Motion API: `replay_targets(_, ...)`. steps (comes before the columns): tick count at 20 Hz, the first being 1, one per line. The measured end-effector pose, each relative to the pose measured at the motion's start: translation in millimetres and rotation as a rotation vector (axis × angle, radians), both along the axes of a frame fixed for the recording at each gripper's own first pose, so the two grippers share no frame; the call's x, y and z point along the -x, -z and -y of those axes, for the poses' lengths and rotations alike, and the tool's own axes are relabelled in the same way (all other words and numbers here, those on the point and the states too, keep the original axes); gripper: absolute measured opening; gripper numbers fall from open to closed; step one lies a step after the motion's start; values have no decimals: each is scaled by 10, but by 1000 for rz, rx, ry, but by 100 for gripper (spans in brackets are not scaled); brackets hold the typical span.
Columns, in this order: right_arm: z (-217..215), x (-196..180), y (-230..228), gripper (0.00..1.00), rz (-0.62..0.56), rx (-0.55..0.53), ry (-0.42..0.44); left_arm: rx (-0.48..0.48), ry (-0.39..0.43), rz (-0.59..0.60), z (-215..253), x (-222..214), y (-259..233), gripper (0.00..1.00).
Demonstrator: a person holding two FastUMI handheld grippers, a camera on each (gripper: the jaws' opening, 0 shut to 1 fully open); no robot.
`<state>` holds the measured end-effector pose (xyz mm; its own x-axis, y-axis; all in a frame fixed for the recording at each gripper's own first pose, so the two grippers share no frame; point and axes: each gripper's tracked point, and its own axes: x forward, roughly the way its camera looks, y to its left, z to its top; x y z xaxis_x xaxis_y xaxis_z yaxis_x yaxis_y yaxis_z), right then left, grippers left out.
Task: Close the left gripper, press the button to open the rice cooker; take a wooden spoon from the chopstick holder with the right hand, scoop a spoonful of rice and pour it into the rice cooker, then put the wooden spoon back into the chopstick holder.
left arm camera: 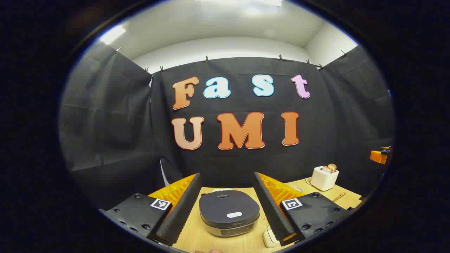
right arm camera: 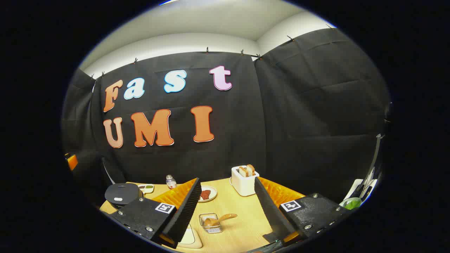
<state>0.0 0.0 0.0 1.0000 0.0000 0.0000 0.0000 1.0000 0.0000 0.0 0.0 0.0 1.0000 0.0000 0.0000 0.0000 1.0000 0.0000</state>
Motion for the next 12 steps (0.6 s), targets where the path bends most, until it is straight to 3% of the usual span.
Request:
replay_targets(7,4,36,-122,94,43,108,-14,31,8,-10,107,38,-40,100)
replay_targets(12,-80,53,-124,94,3,20,-79,42,6,-26,111,68,-44,100)
